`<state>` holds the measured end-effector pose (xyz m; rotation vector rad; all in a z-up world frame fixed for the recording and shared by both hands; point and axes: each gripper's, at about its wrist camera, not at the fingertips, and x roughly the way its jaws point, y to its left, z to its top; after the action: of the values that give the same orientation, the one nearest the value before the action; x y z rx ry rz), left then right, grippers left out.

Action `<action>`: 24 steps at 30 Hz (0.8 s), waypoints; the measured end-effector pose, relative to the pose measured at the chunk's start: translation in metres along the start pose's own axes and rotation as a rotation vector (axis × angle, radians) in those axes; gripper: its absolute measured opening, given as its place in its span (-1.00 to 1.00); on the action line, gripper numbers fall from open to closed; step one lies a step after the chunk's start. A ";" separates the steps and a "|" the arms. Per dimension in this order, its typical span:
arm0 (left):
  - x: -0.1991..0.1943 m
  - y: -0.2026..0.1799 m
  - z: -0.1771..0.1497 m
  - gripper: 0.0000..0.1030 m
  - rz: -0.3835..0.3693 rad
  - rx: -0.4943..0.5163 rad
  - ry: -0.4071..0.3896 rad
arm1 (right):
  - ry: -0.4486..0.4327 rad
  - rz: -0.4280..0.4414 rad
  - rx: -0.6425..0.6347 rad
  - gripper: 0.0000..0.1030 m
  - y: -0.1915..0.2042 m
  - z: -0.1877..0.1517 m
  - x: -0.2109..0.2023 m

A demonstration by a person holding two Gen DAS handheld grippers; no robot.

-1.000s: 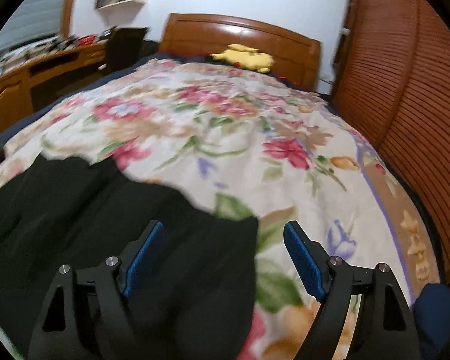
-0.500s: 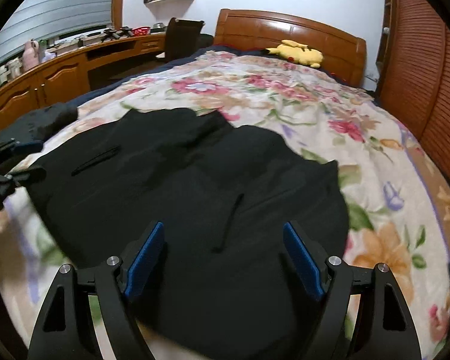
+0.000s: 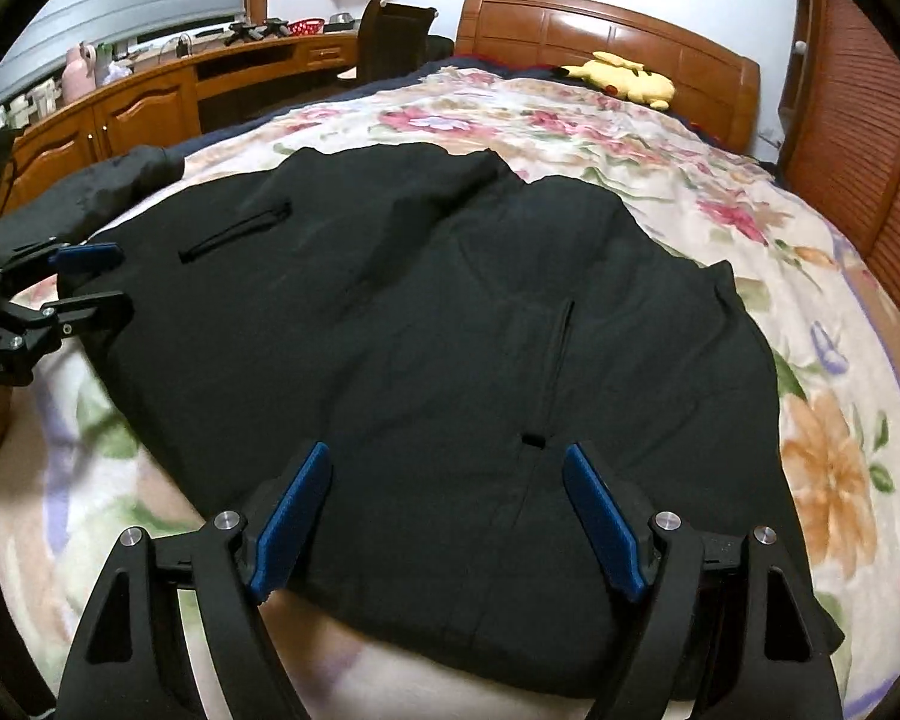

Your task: Fold large clothes

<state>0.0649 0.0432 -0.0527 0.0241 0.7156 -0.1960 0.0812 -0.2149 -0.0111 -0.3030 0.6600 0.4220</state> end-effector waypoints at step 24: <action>-0.005 -0.003 -0.004 0.65 0.028 0.019 -0.005 | 0.000 0.076 0.013 0.59 0.029 0.004 0.032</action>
<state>0.0582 0.0417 -0.0528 0.0519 0.7082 -0.1765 0.0922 -0.1787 -0.0328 -0.2666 0.6758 0.4904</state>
